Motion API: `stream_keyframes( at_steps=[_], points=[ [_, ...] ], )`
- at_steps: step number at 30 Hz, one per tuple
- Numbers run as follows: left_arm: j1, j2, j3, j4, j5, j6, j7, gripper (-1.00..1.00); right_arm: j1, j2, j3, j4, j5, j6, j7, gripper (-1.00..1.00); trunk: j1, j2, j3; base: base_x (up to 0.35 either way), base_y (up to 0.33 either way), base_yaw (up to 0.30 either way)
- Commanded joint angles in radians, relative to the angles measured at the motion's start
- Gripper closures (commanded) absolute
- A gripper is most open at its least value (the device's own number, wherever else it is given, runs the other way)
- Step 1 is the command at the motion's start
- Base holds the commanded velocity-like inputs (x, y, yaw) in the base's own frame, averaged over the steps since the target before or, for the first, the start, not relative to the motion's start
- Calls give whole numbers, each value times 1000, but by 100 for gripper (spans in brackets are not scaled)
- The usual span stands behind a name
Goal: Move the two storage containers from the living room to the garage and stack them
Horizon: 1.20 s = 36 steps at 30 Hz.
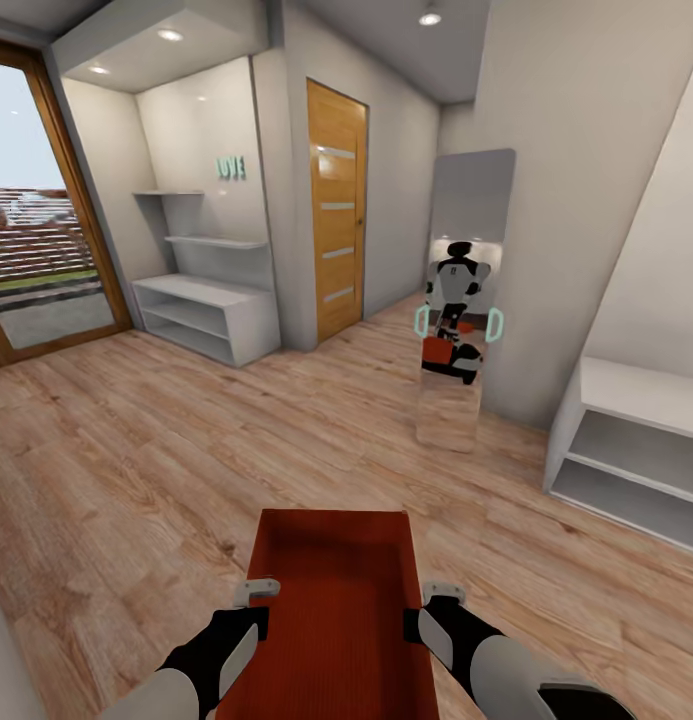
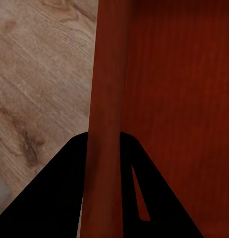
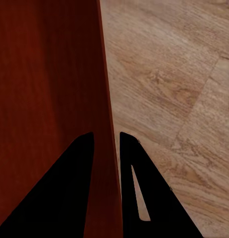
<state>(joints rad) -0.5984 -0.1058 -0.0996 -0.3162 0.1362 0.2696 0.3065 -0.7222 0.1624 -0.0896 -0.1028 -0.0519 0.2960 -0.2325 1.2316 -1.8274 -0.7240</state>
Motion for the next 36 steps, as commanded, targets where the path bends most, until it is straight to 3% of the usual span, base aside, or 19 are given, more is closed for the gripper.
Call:
stream_keyframes(
  at_steps=[1, 10, 26, 36],
  points=[
    [0, 2, -8, 0, 41, 40, -79, 100, -1, -7, -5, -9, -8, -52, -3, 100, 0, 0, -1, 270, 0, 0],
    [0, 2, -8, 0, 41, 40, -79, 100, -1, -6, -4, -9, -8, -52, -4, 100, 0, 0, -1, 270, 0, 59],
    [0, 2, -8, 0, 41, 40, -78, 100, 4, -6, -4, -9, -8, -52, -4, 100, 0, 0, -1, 269, 0, 247],
    [0, 2, -8, 0, 42, 40, -79, 100, 4, -6, -4, -9, -8, -52, -4, 100, 0, 0, -1, 269, 0, 35]
  ],
)
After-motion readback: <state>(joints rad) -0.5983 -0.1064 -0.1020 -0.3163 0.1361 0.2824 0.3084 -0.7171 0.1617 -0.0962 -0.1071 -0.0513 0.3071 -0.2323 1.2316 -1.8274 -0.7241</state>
